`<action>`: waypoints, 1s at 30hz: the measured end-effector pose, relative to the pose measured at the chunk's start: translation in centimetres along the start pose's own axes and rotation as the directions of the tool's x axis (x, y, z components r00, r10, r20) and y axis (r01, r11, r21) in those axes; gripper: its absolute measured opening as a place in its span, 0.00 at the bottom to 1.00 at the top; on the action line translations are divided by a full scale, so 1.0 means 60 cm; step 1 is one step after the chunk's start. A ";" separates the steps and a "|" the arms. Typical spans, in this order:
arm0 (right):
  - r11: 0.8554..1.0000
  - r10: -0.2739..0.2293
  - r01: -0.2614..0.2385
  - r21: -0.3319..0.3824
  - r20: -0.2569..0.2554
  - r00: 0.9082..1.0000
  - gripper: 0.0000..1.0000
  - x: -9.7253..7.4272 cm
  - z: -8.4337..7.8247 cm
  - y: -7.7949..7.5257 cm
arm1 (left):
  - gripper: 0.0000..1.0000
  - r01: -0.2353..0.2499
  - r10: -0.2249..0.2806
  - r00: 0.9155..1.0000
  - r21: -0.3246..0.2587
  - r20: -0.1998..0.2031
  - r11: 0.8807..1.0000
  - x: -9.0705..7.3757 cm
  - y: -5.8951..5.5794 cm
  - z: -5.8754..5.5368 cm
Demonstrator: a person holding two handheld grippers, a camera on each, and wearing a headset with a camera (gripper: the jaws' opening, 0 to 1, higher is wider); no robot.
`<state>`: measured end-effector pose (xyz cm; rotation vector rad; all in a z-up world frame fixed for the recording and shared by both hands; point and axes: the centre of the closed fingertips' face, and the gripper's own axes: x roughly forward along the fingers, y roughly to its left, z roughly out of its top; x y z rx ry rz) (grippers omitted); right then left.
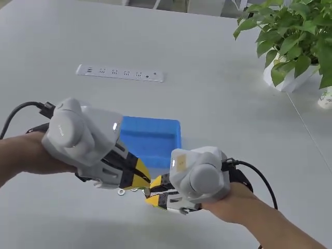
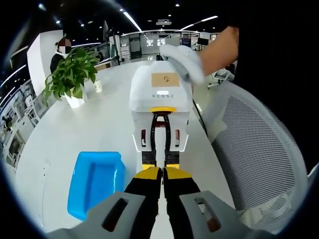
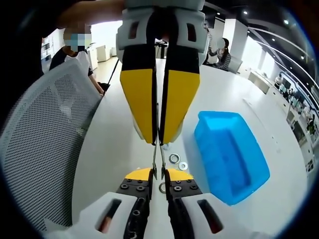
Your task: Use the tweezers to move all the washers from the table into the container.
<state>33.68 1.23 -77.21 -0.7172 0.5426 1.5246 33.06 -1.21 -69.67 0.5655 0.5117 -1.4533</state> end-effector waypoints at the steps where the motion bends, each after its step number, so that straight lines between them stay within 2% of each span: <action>1: 1.000 -0.001 0.001 0.001 -0.001 1.000 0.12 0.000 -0.001 0.000 | 0.06 0.001 -0.001 1.000 0.001 0.000 1.000 0.001 0.000 0.000; 13: 1.000 -0.009 0.009 0.019 -0.010 1.000 0.12 -0.006 -0.016 -0.004 | 0.06 0.014 -0.014 1.000 0.006 0.001 1.000 0.015 0.006 0.004; 22: 1.000 -0.008 0.009 0.018 -0.026 1.000 0.12 -0.003 -0.029 -0.003 | 0.06 0.023 -0.023 1.000 0.009 -0.014 1.000 0.026 0.007 -0.003; 30: 1.000 -0.008 0.008 0.018 -0.032 0.999 0.12 -0.002 -0.034 -0.003 | 0.06 0.021 -0.021 1.000 0.006 -0.002 1.000 0.031 0.012 0.001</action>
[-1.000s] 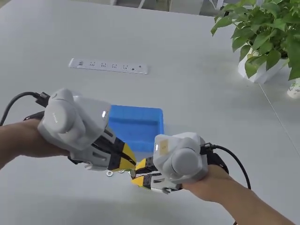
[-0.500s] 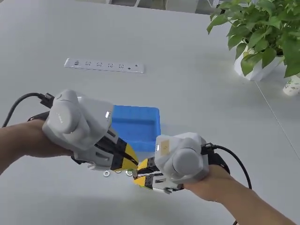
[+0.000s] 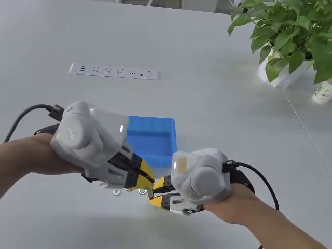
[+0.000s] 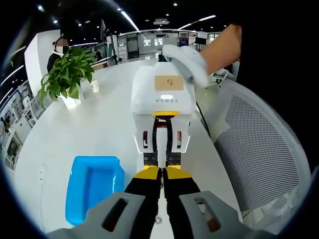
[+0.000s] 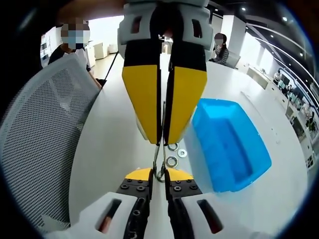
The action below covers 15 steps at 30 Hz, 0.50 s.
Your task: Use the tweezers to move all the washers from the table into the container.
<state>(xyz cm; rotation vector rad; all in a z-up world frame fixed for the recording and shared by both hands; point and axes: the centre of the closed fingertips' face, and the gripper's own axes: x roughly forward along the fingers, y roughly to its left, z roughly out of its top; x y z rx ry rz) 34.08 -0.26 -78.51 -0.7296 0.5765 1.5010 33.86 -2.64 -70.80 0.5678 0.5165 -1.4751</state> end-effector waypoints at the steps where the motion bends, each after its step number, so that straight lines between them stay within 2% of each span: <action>1: 1.000 0.001 -0.001 0.003 -0.007 1.000 0.11 0.001 -0.003 0.000 | 0.06 0.001 -0.001 1.000 0.000 0.003 1.000 0.001 0.000 0.001; 15: 0.999 -0.015 0.015 0.044 -0.015 1.000 0.10 0.002 -0.008 0.000 | 0.06 -0.004 0.004 1.000 -0.015 0.027 1.000 0.003 0.004 0.003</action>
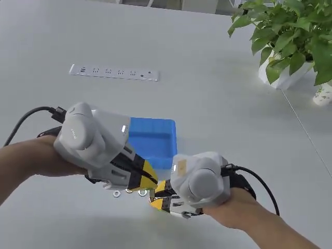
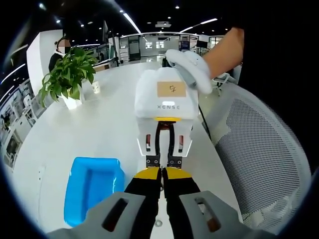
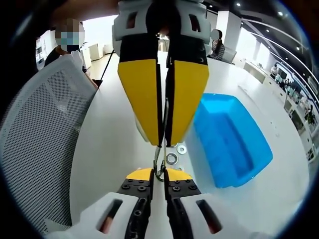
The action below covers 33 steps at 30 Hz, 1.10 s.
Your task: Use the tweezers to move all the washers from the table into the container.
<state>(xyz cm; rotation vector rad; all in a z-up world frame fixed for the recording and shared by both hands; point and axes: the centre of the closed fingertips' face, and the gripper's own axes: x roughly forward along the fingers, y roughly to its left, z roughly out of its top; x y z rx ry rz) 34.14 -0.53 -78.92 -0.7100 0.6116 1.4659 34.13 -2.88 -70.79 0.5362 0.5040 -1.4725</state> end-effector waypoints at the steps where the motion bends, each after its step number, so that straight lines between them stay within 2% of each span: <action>1: 1.000 0.000 0.000 0.000 -0.003 1.000 0.10 0.000 0.000 0.000 | 0.06 0.001 -0.001 1.000 0.002 -0.001 1.000 0.000 0.000 0.000; 13: 1.000 0.002 -0.002 0.019 -0.013 1.000 0.11 0.002 0.000 0.000 | 0.06 0.006 -0.006 1.000 0.004 -0.007 1.000 0.000 -0.004 -0.002; 33: 1.000 -0.008 0.008 0.022 0.012 1.000 0.12 0.003 0.007 0.002 | 0.06 0.006 -0.006 1.000 -0.005 -0.011 1.000 -0.003 -0.005 -0.010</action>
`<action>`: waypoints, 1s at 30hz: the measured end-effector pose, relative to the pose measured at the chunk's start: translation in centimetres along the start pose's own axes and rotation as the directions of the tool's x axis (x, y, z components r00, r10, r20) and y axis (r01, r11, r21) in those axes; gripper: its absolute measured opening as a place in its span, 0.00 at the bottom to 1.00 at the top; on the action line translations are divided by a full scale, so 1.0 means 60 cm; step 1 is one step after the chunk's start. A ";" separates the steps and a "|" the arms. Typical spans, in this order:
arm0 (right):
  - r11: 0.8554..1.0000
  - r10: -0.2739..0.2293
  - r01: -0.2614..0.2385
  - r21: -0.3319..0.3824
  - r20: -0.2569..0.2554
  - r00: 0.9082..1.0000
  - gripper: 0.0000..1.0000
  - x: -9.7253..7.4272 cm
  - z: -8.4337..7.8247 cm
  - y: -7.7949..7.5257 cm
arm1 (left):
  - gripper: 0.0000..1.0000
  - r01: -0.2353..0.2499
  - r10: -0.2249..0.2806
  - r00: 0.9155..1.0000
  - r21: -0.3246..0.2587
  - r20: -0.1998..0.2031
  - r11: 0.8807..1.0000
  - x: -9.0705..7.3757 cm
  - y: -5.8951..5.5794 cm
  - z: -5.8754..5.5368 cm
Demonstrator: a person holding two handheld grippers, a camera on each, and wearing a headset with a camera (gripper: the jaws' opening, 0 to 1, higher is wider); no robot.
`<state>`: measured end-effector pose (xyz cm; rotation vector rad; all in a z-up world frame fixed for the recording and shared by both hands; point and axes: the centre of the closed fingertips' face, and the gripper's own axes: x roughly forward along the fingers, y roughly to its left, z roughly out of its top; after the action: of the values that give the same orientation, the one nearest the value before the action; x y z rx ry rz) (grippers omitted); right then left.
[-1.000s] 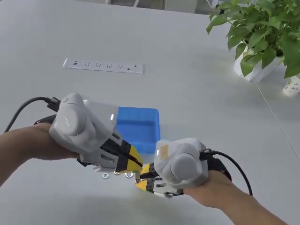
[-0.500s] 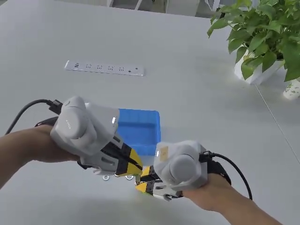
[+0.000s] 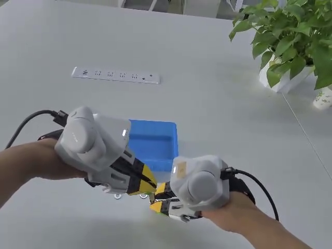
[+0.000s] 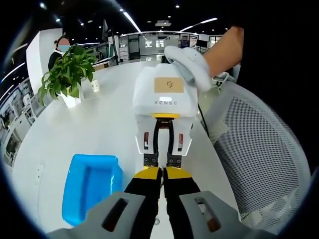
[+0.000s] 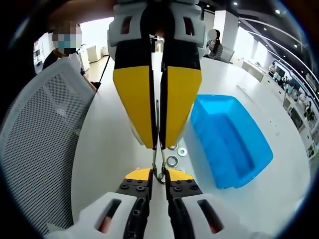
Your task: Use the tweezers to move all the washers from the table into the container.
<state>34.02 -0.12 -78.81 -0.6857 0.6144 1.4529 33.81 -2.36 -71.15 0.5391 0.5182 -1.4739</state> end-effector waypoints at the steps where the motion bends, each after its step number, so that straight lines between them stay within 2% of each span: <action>1: 1.000 0.001 -0.001 0.001 0.000 1.000 0.12 0.000 0.000 0.000 | 0.06 0.000 0.000 1.000 0.000 -0.001 1.000 0.000 0.000 0.000; 13: 1.000 -0.006 0.006 0.010 0.009 1.000 0.10 0.002 0.002 0.000 | 0.06 0.005 -0.005 1.000 -0.004 -0.001 1.000 0.006 -0.001 0.005; 30: 1.000 -0.002 0.002 0.010 0.012 1.000 0.09 0.001 0.002 0.000 | 0.07 0.006 -0.005 1.000 0.013 -0.031 1.000 0.010 -0.002 0.004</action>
<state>34.05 0.01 -78.75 -0.6691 0.6110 1.4504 33.74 -2.97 -71.33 0.5720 0.5348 -1.4768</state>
